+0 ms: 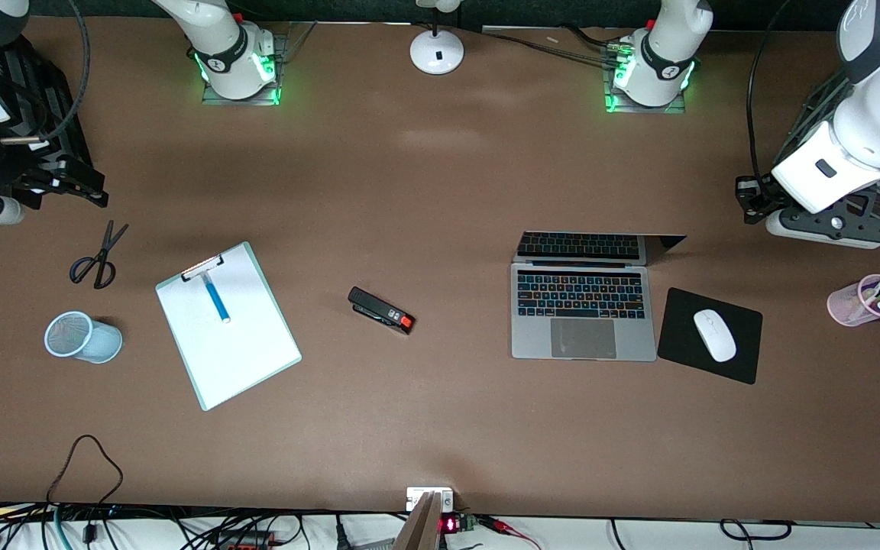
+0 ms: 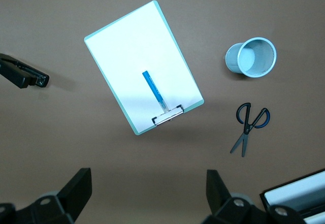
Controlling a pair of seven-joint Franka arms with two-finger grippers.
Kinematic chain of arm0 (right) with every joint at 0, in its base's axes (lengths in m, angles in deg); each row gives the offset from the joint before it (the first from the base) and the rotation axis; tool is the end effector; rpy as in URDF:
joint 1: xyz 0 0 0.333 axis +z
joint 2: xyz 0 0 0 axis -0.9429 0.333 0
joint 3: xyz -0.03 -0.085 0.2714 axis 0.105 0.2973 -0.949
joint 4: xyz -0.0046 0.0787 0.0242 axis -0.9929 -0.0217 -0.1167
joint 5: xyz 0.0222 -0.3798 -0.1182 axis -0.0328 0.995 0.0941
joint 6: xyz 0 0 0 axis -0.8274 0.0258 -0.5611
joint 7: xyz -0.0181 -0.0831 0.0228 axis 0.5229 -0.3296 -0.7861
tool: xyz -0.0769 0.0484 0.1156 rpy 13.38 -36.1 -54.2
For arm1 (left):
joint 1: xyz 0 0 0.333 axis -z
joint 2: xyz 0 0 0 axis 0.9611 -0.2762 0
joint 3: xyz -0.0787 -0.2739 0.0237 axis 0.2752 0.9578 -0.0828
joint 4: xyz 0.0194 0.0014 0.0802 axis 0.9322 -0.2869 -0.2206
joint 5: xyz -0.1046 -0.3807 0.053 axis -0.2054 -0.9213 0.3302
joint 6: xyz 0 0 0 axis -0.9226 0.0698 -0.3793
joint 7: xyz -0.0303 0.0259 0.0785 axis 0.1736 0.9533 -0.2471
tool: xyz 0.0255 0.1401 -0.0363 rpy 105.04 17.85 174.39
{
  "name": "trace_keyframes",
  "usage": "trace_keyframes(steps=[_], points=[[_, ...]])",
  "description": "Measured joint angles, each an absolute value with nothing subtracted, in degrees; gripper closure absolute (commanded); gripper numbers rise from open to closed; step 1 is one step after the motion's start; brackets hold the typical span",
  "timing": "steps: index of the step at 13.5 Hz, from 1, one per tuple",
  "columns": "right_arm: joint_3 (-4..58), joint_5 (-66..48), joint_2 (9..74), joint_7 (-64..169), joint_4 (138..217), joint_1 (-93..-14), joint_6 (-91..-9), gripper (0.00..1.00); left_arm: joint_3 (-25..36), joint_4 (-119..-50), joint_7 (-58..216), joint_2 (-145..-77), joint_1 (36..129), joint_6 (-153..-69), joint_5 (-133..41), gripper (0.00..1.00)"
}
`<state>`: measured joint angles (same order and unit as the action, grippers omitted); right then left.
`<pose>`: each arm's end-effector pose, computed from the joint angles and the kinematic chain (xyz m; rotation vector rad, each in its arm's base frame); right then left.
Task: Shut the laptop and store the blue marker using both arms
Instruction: 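Reach the right gripper to the blue marker while the left gripper approaches the laptop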
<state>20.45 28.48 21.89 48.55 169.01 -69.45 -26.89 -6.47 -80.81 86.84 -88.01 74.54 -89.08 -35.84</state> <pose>0.5768 0.0214 0.5167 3.1249 0.0916 -0.0577 0.5678 -0.0644 0.4861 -3.1094 0.2308 0.1066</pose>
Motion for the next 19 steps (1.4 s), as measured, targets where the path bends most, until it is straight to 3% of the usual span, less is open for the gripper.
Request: trace_keyframes(steps=[7, 11, 19], points=[[20.45, 28.99, 26.46, 56.04, 169.66, -69.45, -28.18, 0.0, -5.49, -80.78, 84.09, -88.13, 74.82, -82.59, -38.82, 1.0], [20.44, 29.0, 31.74, 65.04, 174.45, -69.43, -37.89, 0.0, -2.72, -81.71, 77.69, -88.7, 74.94, -82.72, -41.85, 1.0], [20.32, 29.1, 42.83, 69.36, 178.69, -67.45, -49.33, 0.0, 6.24, -93.15, 67.76, -89.01, 75.43, -95.69, -41.87, 1.0]])
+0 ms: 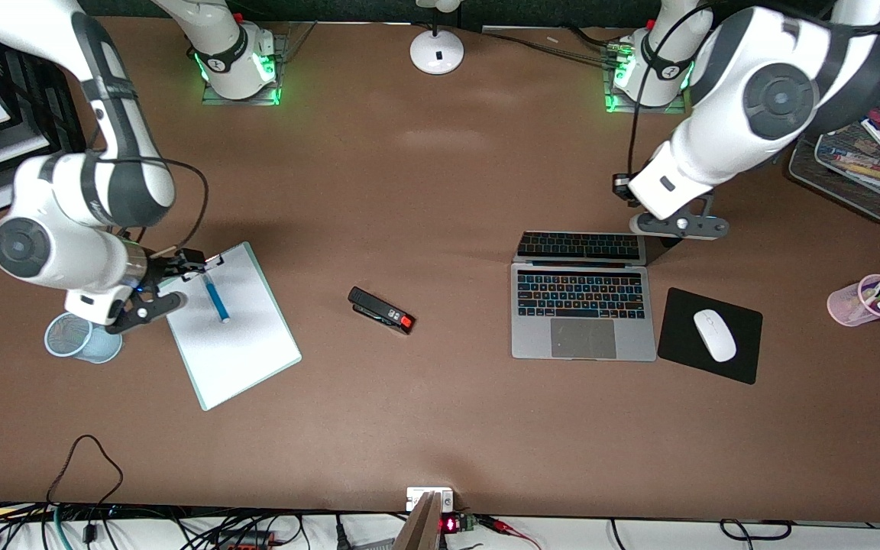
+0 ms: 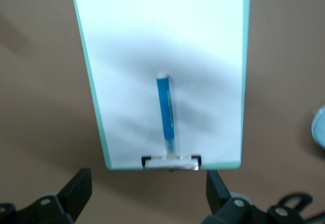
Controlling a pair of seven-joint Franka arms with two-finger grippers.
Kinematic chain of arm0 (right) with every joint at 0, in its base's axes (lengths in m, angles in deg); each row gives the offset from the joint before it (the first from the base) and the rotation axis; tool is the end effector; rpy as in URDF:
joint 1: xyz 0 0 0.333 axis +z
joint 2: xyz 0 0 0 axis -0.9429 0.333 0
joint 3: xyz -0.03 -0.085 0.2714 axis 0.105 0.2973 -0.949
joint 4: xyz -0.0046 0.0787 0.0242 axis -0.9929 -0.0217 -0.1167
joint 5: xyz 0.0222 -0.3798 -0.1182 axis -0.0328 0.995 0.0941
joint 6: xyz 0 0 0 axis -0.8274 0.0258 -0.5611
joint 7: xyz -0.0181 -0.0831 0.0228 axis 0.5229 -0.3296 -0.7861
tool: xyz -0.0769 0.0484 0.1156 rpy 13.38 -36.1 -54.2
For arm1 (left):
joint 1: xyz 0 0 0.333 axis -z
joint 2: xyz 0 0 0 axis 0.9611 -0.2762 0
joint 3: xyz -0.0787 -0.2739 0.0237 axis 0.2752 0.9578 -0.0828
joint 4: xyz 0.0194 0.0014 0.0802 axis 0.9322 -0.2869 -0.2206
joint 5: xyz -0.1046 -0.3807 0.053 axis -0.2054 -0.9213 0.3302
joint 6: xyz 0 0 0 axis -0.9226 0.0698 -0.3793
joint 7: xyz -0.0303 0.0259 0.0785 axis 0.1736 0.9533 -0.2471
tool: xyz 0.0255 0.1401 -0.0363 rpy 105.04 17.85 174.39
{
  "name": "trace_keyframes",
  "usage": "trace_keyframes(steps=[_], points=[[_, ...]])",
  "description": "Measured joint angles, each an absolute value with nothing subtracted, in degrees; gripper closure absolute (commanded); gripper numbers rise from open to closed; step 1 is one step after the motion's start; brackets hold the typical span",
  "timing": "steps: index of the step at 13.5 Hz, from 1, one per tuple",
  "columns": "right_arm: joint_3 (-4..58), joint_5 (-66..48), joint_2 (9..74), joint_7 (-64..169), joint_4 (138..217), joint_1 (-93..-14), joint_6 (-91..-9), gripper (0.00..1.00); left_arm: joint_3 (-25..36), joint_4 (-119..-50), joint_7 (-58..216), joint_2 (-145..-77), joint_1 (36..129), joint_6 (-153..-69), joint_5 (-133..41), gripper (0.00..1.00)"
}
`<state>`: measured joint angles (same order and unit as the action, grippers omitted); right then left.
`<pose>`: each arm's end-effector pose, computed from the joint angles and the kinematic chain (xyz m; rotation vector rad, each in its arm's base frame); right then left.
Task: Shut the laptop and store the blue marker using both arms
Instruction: 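Reach the right gripper to the blue marker while the left gripper approaches the laptop, then grasp the blue marker with the right gripper while the left gripper lowers to the lid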
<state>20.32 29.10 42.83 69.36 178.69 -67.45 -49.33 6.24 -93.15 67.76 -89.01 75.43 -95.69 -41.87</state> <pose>0.6191 0.0457 0.2438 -3.0291 -0.7254 0.2805 0.5146 -0.2018 0.3863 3.0908 -0.0433 -0.3196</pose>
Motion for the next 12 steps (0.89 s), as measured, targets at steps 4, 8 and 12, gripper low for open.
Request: trace_keyframes(steps=[4, 8, 12], points=[[20.33, 29.15, 46.07, 72.08, 179.77, -67.27, -57.82, 0.01, 8.12, -98.18, 65.58, -88.32, 75.46, -100.31, -41.87, 1.0], [20.34, 29.21, 48.06, 76.66, 185.14, -67.27, -68.48, 0.15, 8.14, -103.76, 65.56, -88.23, 75.42, -107.42, -41.87, 1.0], [20.5, 29.23, 50.48, 82.22, 186.04, -67.34, -72.58, 0.4, 8.13, -105.49, 65.56, -88.46, 75.39, -110.52, -41.87, 1.0]])
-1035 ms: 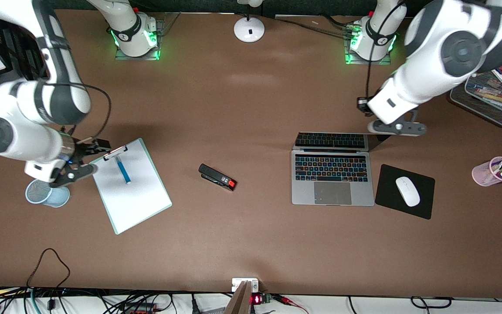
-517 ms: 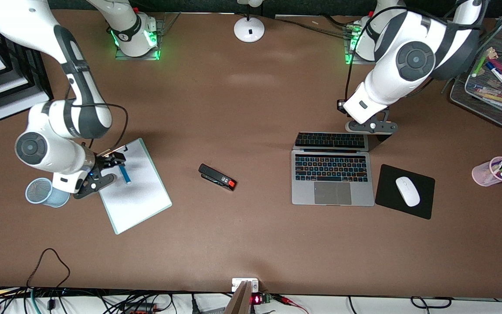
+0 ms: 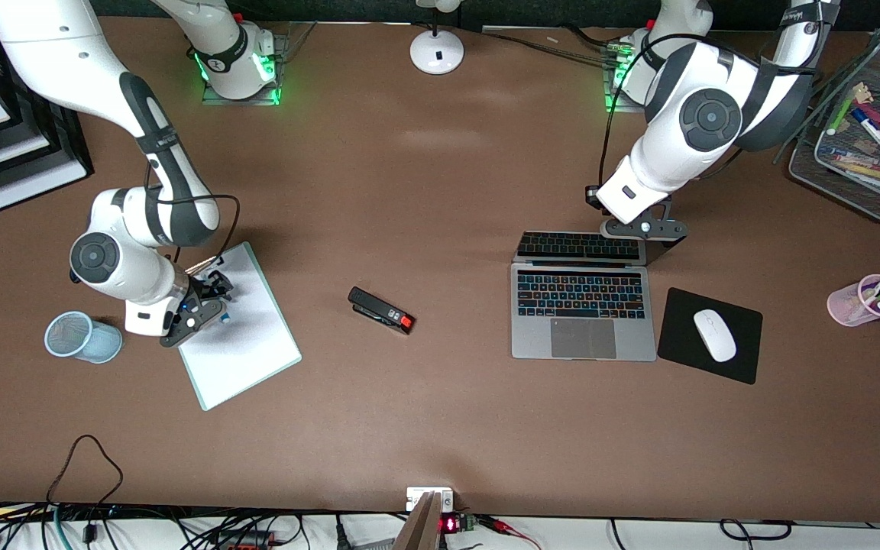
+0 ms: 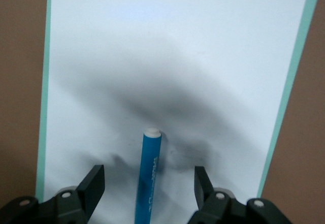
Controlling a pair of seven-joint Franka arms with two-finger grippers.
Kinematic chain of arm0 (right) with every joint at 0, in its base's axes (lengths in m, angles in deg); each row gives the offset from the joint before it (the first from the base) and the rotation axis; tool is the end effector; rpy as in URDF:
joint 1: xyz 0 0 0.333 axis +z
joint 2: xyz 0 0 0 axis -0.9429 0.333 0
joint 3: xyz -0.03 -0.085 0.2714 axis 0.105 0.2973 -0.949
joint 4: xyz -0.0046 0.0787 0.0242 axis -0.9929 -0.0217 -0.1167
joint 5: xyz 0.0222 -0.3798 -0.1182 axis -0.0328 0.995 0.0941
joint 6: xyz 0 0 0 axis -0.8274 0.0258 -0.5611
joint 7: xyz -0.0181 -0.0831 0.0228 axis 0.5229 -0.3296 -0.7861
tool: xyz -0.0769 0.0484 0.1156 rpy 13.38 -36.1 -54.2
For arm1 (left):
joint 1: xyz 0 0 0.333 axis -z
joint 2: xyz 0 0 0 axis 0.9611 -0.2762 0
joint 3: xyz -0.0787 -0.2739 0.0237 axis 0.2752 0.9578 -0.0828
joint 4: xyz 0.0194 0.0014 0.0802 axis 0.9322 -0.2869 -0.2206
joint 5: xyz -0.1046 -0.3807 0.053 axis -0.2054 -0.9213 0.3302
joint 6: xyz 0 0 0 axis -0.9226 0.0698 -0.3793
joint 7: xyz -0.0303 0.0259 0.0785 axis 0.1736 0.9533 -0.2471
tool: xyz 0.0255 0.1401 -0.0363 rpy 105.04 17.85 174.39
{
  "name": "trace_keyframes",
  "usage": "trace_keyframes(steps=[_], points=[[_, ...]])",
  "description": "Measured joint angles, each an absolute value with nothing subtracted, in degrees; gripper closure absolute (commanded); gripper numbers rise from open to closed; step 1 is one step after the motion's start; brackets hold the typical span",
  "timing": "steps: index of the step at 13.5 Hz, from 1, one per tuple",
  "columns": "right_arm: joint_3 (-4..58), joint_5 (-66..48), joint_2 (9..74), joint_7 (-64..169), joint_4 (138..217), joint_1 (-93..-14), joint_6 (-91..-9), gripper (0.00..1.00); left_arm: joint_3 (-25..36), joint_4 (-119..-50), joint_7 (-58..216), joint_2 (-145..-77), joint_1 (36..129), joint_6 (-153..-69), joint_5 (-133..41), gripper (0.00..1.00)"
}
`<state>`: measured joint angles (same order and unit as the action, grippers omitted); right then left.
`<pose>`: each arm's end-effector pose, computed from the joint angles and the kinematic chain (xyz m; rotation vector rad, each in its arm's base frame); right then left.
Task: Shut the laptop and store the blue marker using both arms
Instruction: 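Grasp the blue marker with the right gripper while the left gripper lowers to the lid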
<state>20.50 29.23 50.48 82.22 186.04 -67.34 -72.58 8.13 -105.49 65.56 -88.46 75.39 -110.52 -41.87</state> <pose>0.6172 0.0471 0.1366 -2.9487 -1.0766 0.0573 0.4933 -0.2111 0.3117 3.0948 -0.0063 -0.2395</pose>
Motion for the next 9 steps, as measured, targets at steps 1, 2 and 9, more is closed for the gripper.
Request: trace_keyframes(steps=[1, 2, 9], points=[[20.51, 29.23, 50.95, 82.79, 186.04, -67.37, -72.89, 0.42, 8.12, -105.59, 65.56, -88.74, 75.37, -111.28, -41.87, 1.0], [20.52, 29.23, 51.27, 82.96, 186.04, -67.38, -72.97, 0.48, 8.11, -105.66, 65.56, -89.12, 75.35, -111.72, -41.79, 1.0], [20.52, 29.23, 52.51, 83.54, 186.04, -67.38, -73.62, 0.72, 8.08, -105.73, 65.56, -91.0, 75.24, -114.31, -41.26, 1.0]])
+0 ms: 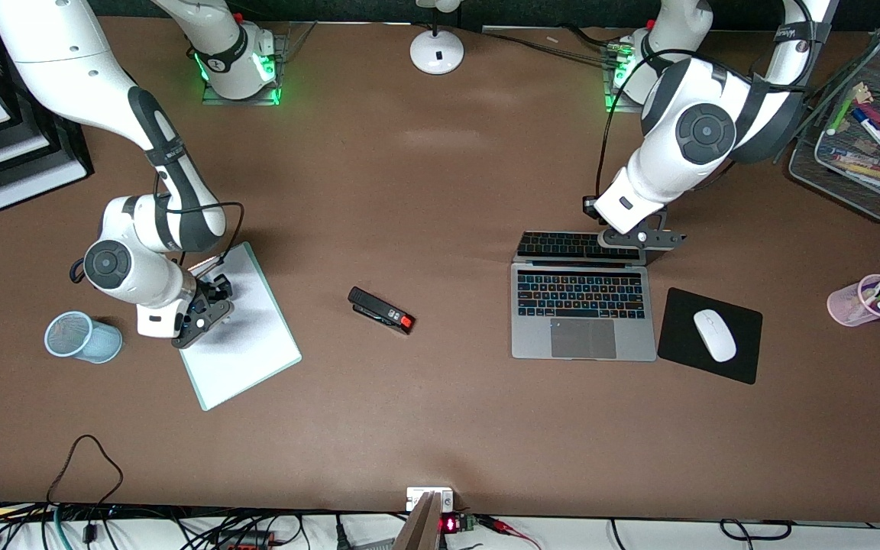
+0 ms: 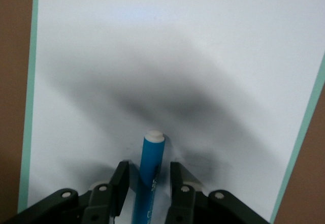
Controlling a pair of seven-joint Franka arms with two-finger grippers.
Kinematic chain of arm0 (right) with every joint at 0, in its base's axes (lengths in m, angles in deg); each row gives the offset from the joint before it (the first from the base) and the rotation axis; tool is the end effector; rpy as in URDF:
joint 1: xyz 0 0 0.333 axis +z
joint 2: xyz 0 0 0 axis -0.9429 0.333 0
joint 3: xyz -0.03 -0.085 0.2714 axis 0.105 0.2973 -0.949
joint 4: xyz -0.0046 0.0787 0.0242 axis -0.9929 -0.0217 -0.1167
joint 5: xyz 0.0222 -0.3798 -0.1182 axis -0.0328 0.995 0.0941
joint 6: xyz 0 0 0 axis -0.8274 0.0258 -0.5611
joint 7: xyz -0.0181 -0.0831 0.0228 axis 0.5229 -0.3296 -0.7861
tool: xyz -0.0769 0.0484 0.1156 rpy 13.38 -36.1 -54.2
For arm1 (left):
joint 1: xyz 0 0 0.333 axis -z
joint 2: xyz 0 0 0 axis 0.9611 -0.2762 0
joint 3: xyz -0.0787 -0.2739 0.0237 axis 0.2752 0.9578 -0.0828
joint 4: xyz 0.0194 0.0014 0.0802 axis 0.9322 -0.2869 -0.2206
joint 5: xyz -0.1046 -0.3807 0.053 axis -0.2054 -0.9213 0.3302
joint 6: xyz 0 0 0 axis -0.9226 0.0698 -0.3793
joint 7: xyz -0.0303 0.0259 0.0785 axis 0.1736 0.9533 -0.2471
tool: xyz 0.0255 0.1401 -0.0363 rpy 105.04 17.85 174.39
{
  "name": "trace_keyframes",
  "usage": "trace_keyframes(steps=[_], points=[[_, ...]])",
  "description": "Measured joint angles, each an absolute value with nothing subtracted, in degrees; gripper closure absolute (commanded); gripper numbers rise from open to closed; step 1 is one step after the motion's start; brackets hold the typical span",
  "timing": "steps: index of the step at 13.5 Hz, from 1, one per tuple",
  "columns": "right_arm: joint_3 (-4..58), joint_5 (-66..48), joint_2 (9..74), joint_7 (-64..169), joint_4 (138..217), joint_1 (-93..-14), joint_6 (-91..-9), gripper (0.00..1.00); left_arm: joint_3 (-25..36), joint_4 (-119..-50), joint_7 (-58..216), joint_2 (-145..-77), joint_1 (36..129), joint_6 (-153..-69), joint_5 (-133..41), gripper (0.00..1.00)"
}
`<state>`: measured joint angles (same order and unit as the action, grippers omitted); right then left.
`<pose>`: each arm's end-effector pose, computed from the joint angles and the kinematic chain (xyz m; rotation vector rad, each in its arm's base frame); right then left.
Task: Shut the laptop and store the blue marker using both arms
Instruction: 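Grasp the blue marker with the right gripper while the left gripper lowers to the lid, then carry the marker to the blue cup while the left gripper pushes the lid down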
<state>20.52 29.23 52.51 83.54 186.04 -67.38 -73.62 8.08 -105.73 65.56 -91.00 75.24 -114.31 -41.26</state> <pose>0.6126 0.0463 0.1163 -2.9303 -1.1069 0.0827 0.5016 -0.2111 0.2921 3.0851 -0.0031 -0.2119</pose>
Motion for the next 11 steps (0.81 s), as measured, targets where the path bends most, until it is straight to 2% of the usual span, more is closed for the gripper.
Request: trace_keyframes(steps=[4, 5, 11], points=[[20.52, 29.23, 52.7, 83.71, 186.04, -67.38, -74.25, 0.98, 8.07, -105.71, 65.56, -91.71, 75.05, -116.11, -38.01, 1.0], [20.52, 29.23, 52.7, 84.09, 186.04, -67.38, -74.34, 1.0, 8.06, -105.71, 65.56, -91.72, 74.97, -116.92, -37.81, 1.0], [20.51, 29.23, 50.6, 88.17, 183.36, -67.37, -73.56, 1.0, 7.97, -105.69, 65.56, -93.42, 74.61, -122.13, -37.71, 1.0]])
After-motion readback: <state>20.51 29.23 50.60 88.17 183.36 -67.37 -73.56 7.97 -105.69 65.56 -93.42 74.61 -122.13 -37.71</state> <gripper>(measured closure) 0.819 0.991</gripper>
